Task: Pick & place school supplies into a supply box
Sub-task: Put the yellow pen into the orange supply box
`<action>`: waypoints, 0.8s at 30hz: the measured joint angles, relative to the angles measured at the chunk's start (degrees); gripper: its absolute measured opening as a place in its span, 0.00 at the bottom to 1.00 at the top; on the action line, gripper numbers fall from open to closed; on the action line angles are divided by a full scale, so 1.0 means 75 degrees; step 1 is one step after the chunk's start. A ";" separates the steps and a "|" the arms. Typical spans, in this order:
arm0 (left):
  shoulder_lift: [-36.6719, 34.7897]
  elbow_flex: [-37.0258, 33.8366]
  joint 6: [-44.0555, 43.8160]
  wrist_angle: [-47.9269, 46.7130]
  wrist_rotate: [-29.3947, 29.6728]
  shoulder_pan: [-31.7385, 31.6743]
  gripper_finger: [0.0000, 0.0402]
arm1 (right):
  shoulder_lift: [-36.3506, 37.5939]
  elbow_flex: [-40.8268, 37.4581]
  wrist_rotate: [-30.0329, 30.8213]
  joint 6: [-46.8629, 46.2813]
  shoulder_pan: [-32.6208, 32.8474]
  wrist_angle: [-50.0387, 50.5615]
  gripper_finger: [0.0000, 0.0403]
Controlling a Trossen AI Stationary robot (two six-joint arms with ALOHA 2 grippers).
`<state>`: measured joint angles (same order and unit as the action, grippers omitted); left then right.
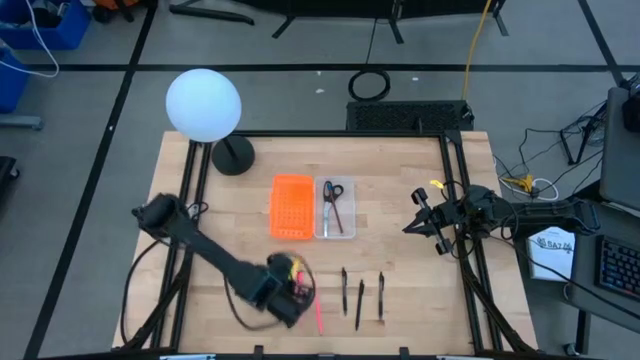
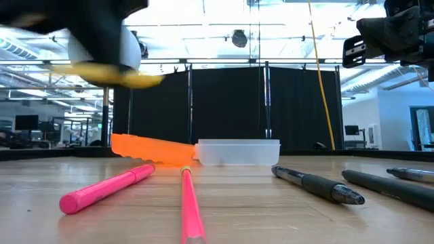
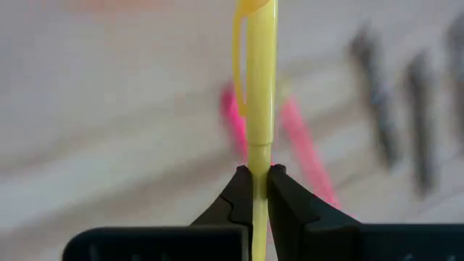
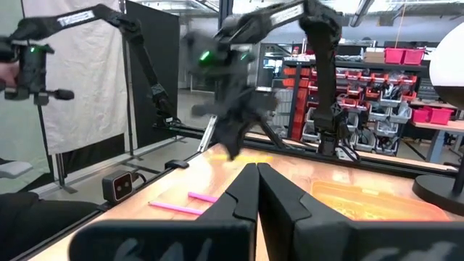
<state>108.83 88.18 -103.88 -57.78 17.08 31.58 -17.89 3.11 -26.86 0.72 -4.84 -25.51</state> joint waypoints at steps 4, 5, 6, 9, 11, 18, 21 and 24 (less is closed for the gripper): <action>-0.0680 0.0016 0.0895 -0.0220 0.0008 -0.0914 0.05 | -0.0002 0.0000 0.0001 0.0033 0.0000 0.0002 0.00; -0.0800 0.0015 0.1224 -0.0211 -0.0047 -0.1140 0.05 | -0.0003 0.0000 0.0001 0.0033 0.0000 0.0002 0.00; -0.0889 0.0015 0.1584 -0.0111 -0.0081 -0.1381 0.05 | 0.0000 0.0000 0.0001 0.0034 0.0000 0.0002 0.00; -0.1050 0.0017 0.2599 0.0187 -0.0504 -0.2171 0.05 | -0.0001 0.0000 0.0000 -0.0008 0.0000 0.0005 0.00; -0.1045 0.0017 0.3141 0.0489 -0.0821 -0.2679 0.05 | -0.0001 0.0000 -0.0002 -0.0028 0.0000 0.0013 0.00; -0.0790 0.0017 0.4495 0.1630 -0.1084 -0.4050 0.05 | -0.0022 0.0000 -0.0022 0.0000 0.0000 0.0120 0.00; -0.0582 0.0023 0.4748 0.1751 -0.1206 -0.4521 0.05 | -0.0029 0.0000 -0.0022 0.0024 0.0000 0.0115 0.00; -0.0142 0.0023 0.4819 0.1764 -0.1615 -0.4917 0.05 | -0.0035 0.0000 -0.0025 0.0051 0.0000 0.0065 0.00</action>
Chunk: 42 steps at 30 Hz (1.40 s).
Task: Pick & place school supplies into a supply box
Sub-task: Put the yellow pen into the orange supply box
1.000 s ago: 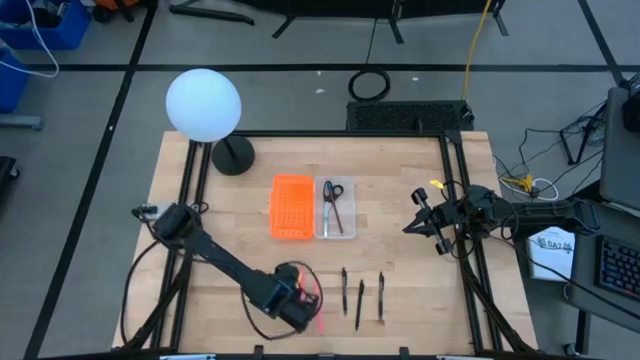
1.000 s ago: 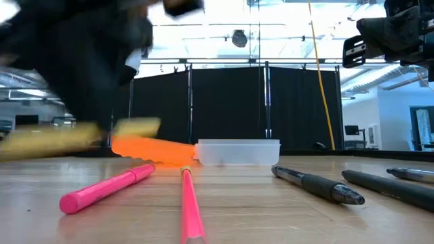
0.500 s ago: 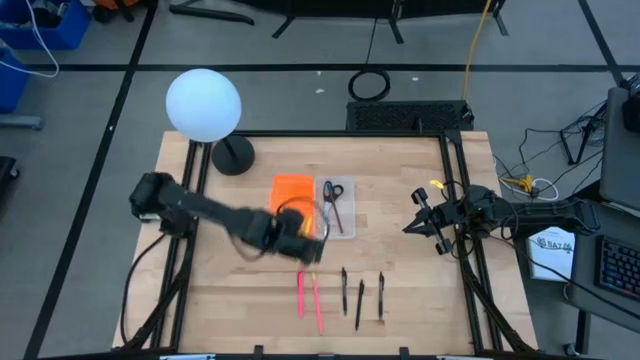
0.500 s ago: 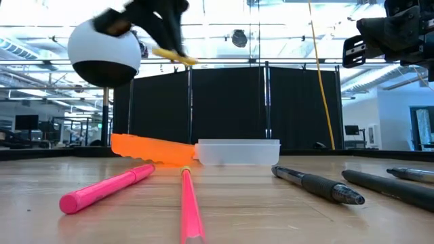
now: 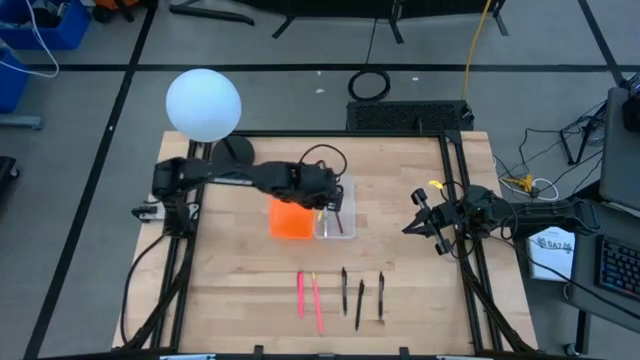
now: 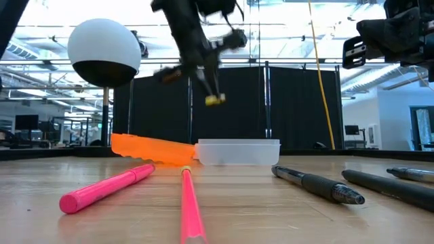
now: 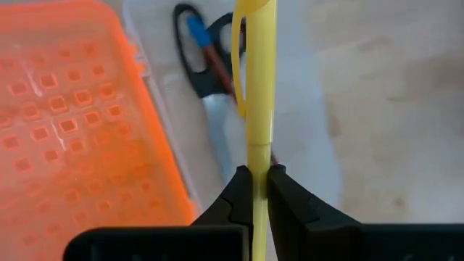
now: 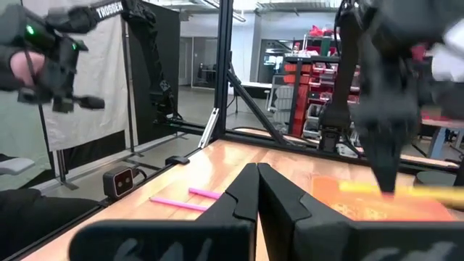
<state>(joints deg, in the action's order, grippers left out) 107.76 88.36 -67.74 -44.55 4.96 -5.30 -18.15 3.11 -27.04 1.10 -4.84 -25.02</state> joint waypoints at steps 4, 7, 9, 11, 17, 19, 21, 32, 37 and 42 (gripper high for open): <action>0.0597 -0.0003 0.0207 0.0622 -0.0513 -0.0259 0.05 | -0.0006 0.0000 0.0000 0.0003 0.0000 0.0006 0.00; 0.0865 -0.0003 0.0282 0.1005 -0.0661 -0.0337 0.05 | -0.0006 0.0000 -0.0003 0.0003 0.0000 0.0006 0.00; 0.0996 -0.0003 0.0266 0.1063 -0.0735 -0.0403 0.05 | -0.0006 0.0000 -0.0003 0.0019 0.0000 -0.0002 0.00; 0.1089 -0.0003 0.0187 0.0975 -0.0749 -0.0443 0.05 | -0.0006 0.0000 -0.0003 0.0052 0.0000 -0.0006 0.00; 0.1330 -0.0003 -0.0074 0.0918 -0.0703 -0.0301 0.05 | -0.0009 0.0000 -0.0003 0.0088 0.0000 -0.0005 0.00; 0.1342 -0.0003 -0.0080 0.0916 -0.0633 -0.0290 0.05 | -0.0012 0.0000 -0.0005 0.0063 0.0000 -0.0010 0.00; 0.1344 -0.0003 -0.0137 0.0922 -0.0556 -0.0298 0.05 | -0.0012 0.0000 -0.0006 -0.0019 0.0001 -0.0020 0.00; 0.1347 -0.0003 -0.0500 0.0863 -0.0278 -0.0293 0.05 | -0.0012 0.0000 -0.0009 -0.0055 0.0006 -0.0058 0.00; 0.1347 -0.0003 -0.0642 0.0635 -0.0255 -0.0283 0.05 | -0.0012 0.0000 -0.0012 -0.0058 0.0006 -0.0058 0.00; 0.1347 -0.0003 -0.0638 0.0441 -0.0256 -0.0283 0.05 | -0.0012 0.0000 -0.0012 -0.0257 0.0006 -0.0058 0.00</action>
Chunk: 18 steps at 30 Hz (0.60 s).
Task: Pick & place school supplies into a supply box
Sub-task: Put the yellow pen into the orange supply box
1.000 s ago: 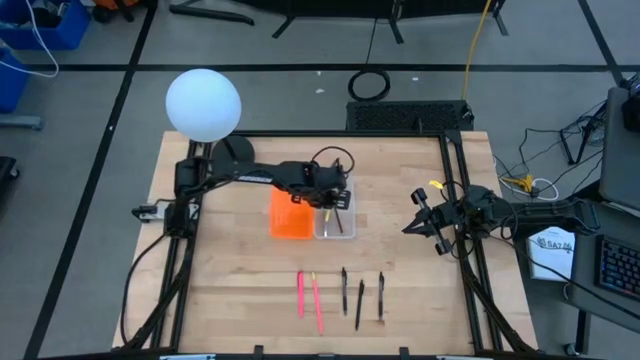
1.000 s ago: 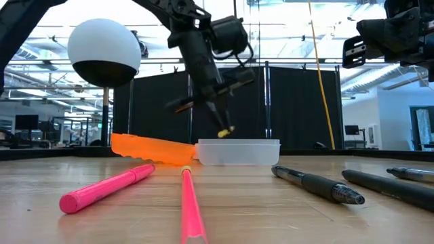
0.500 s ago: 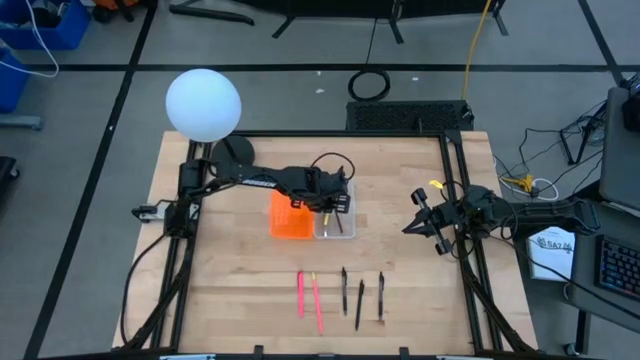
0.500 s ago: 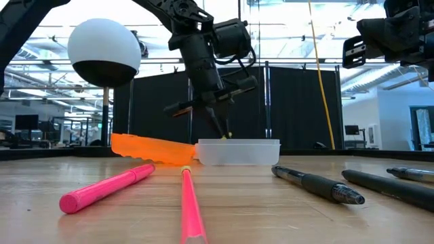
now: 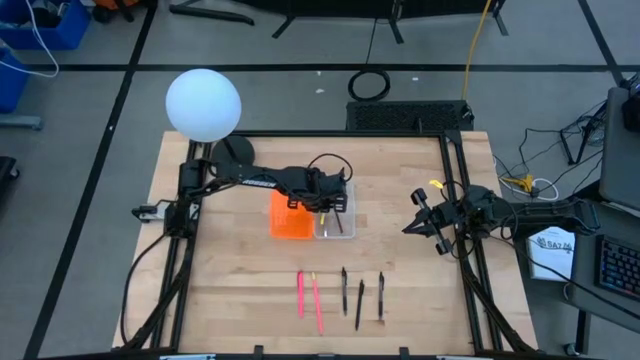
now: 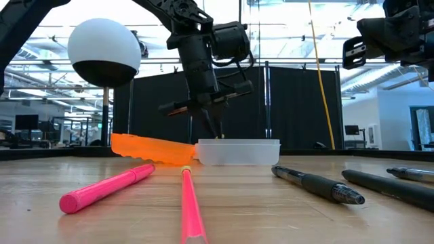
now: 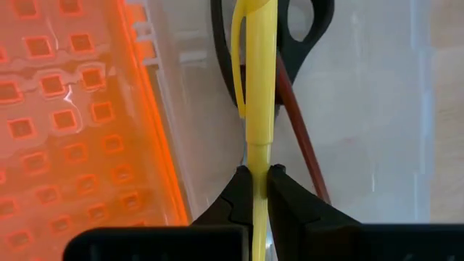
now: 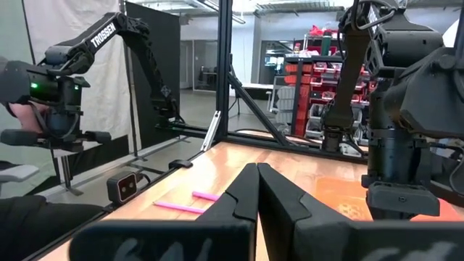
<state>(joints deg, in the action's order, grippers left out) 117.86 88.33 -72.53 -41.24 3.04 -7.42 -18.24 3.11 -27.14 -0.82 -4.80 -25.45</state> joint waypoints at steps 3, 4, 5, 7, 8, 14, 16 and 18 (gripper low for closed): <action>0.0000 0.0000 0.0011 0.0011 -0.0085 -0.0009 0.05 | 0.0000 -0.0001 0.0000 -0.0003 0.0000 0.0000 0.00; 0.0000 0.0002 0.0017 0.0013 -0.0125 -0.0009 0.05 | 0.0000 0.0000 0.0000 -0.0003 0.0000 0.0000 0.00; 0.0000 0.0002 0.0024 0.0012 -0.0154 -0.0009 0.05 | 0.0000 0.0000 0.0000 -0.0006 0.0000 0.0000 0.00; 0.0000 0.0003 0.0033 0.0020 -0.0182 -0.0008 0.05 | 0.0000 0.0000 0.0000 -0.0006 0.0000 0.0000 0.00; 0.0000 0.0003 0.0032 0.0025 -0.0179 -0.0006 0.05 | 0.0000 0.0000 0.0000 -0.0006 0.0000 0.0000 0.00; 0.0000 0.0003 0.0041 0.0081 -0.0093 0.0000 0.06 | 0.0000 0.0000 0.0000 -0.0095 0.0000 0.0000 0.00; 0.0000 0.0003 0.0049 0.0112 -0.0055 0.0000 0.08 | 0.0000 0.0000 0.0000 -0.0184 0.0000 0.0000 0.00; 0.0000 0.0003 0.0049 0.0118 -0.0064 0.0000 0.11 | 0.0000 0.0000 0.0000 -0.0238 0.0000 0.0000 0.00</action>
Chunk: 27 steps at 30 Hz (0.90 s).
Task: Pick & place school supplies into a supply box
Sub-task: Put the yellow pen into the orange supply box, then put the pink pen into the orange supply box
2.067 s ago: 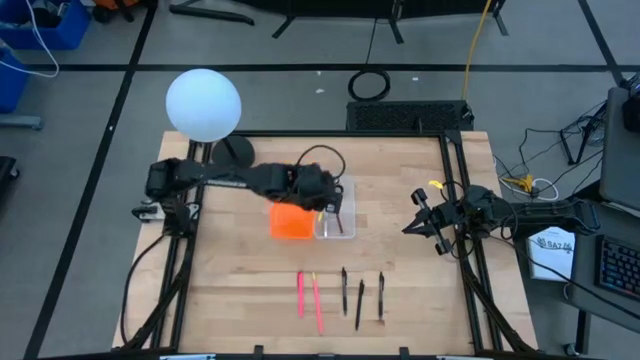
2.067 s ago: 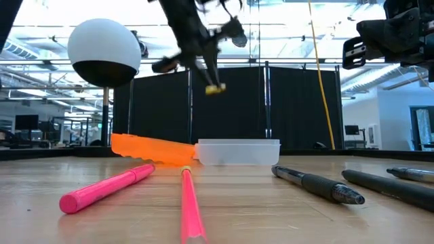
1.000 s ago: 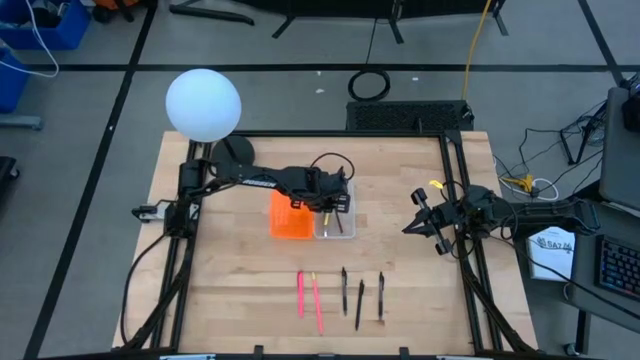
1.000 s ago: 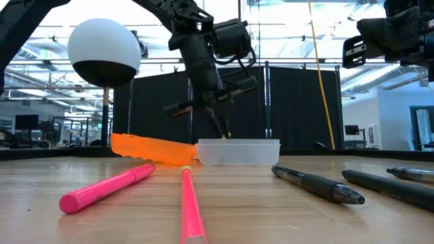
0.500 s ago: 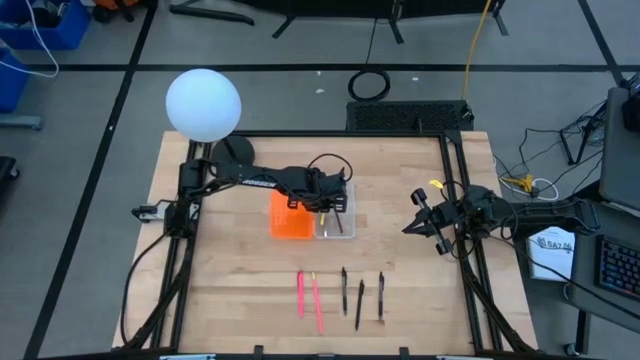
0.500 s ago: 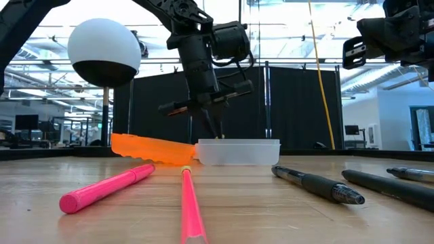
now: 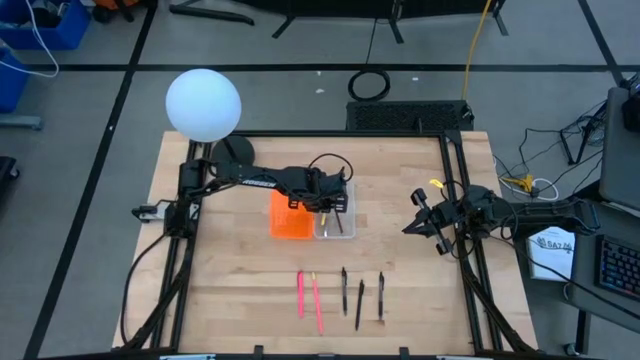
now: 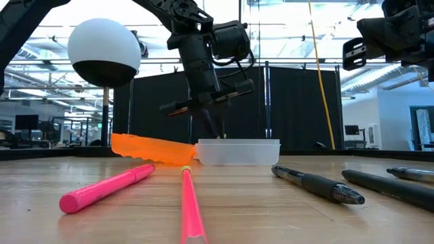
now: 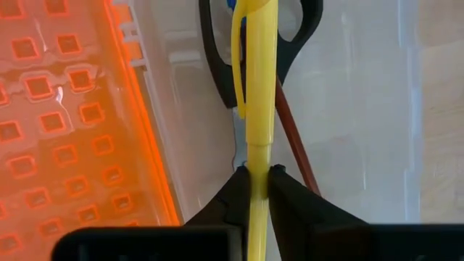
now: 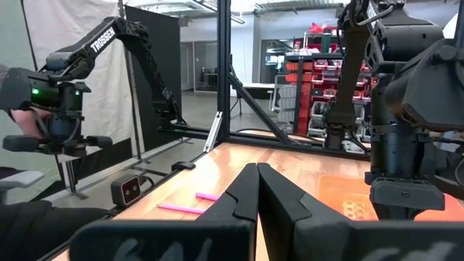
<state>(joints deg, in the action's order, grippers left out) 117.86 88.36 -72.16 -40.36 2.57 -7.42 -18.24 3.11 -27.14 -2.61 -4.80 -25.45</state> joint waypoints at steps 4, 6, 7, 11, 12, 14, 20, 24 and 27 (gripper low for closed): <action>0.0000 0.0000 -0.0026 -0.0005 -0.0058 0.0000 0.16 | 0.0000 0.0000 0.0000 -0.0096 0.0000 0.0000 0.00; 0.0000 0.0000 -0.0052 -0.0003 -0.0058 0.0000 0.16 | 0.0000 0.0000 0.0000 -0.0167 0.0000 0.0000 0.00; 0.0000 0.0000 -0.0054 -0.0003 -0.0058 0.0000 0.16 | 0.0000 0.0000 0.0000 -0.0167 0.0000 0.0000 0.00; 0.0000 0.0000 -0.0072 0.0044 -0.0058 0.0000 0.12 | 0.0000 0.0000 0.0000 -0.0170 0.0002 0.0000 0.00; 0.0000 0.0000 -0.0027 0.0104 -0.0053 0.0000 0.11 | 0.0000 -0.0001 0.0000 -0.0170 0.0003 0.0000 0.00; -0.0009 0.0000 0.0174 0.0362 -0.0018 0.0000 0.09 | 0.0000 0.0000 0.0000 -0.0170 0.0003 0.0000 0.00; -0.0853 0.0003 0.1108 0.1335 -0.0666 0.0003 0.09 | 0.0003 -0.0001 0.0000 -0.0166 0.0003 0.0016 0.00; -0.1869 0.0006 0.1515 0.0749 -0.0755 0.0539 0.05 | 0.0000 0.0000 0.0000 -0.0152 0.0003 0.0213 0.00; -0.2824 0.0009 0.1270 -0.0405 0.0016 0.1441 0.01 | 0.0000 0.0000 0.0000 -0.0164 0.0005 0.0230 0.00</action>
<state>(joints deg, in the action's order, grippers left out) 96.69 88.42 -62.64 -43.40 2.69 3.39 -18.24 3.11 -27.14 -3.84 -4.76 -23.73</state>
